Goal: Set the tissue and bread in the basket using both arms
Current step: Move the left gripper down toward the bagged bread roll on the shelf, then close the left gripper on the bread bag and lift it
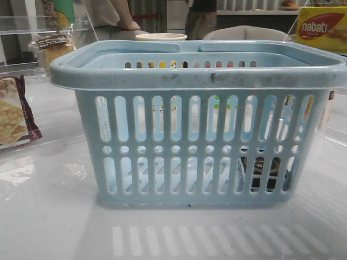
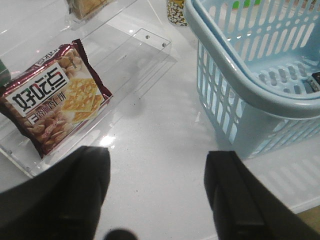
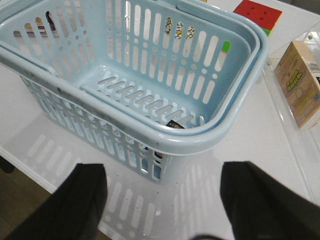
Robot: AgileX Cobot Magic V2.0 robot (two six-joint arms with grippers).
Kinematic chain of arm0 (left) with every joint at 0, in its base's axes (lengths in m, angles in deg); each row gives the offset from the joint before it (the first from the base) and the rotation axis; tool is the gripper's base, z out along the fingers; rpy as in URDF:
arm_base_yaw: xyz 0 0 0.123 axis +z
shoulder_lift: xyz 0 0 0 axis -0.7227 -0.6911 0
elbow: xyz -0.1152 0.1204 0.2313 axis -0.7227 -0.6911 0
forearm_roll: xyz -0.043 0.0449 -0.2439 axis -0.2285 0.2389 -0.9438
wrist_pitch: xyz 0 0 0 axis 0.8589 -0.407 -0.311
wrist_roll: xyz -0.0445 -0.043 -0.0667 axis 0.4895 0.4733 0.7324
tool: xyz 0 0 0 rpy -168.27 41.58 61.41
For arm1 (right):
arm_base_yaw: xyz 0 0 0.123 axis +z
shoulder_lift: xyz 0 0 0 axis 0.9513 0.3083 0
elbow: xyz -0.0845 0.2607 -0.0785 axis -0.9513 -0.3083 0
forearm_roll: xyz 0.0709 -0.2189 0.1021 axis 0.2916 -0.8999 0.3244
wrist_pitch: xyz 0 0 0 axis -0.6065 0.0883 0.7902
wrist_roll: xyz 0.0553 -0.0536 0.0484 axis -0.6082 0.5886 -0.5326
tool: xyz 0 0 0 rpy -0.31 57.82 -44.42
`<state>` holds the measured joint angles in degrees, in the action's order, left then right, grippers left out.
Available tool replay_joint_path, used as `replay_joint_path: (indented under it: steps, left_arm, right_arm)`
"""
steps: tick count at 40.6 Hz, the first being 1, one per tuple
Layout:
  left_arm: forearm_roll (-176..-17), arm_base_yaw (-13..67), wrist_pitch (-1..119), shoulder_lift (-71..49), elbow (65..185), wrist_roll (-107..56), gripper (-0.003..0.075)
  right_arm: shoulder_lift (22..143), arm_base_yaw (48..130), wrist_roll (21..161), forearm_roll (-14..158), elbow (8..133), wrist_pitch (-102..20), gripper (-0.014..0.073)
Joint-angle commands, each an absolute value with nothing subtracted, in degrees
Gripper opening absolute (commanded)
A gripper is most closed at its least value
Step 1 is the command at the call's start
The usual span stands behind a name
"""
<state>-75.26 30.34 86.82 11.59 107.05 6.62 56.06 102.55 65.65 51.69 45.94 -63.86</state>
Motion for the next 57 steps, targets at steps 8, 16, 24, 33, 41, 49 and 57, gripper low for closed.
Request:
replay_joint_path:
  steps: [8, 16, 24, 33, 41, 49, 57]
  left_arm:
    - [-76.8, 30.1, 77.1, 7.4, 109.5, 6.7, 0.0504]
    - [-76.4, 30.1, 76.4, -3.7, 115.4, 6.6, 0.0666]
    - [-73.1, 30.1, 74.0, -18.7, 124.8, 6.6, 0.0666]
    - [-72.3, 32.2, 73.8, -34.2, 138.5, 6.6, 0.0666]
    - [-73.6, 36.8, 73.8, -44.9, 150.7, 6.6, 0.0666]
    - [-74.8, 39.7, 73.1, -54.6, 160.0, 6.6, 0.0666]
    - [-74.4, 40.8, 68.6, -62.4, 165.6, 6.6, 0.0666]
  right_arm:
    - [55.8, 102.5, 65.8, 50.7, 47.4, -60.0, 0.058]
    - [55.8, 102.5, 65.8, 50.7, 47.4, -60.0, 0.058]
    - [55.8, 102.5, 65.8, 50.7, 47.4, -60.0, 0.058]
    - [55.8, 102.5, 65.8, 50.7, 47.4, -60.0, 0.058]
    - [55.8, 102.5, 65.8, 50.7, 47.4, -60.0, 0.058]
    - [55.8, 102.5, 65.8, 50.7, 47.4, -60.0, 0.058]
    - [55.8, 102.5, 65.8, 50.7, 47.4, -60.4, 0.058]
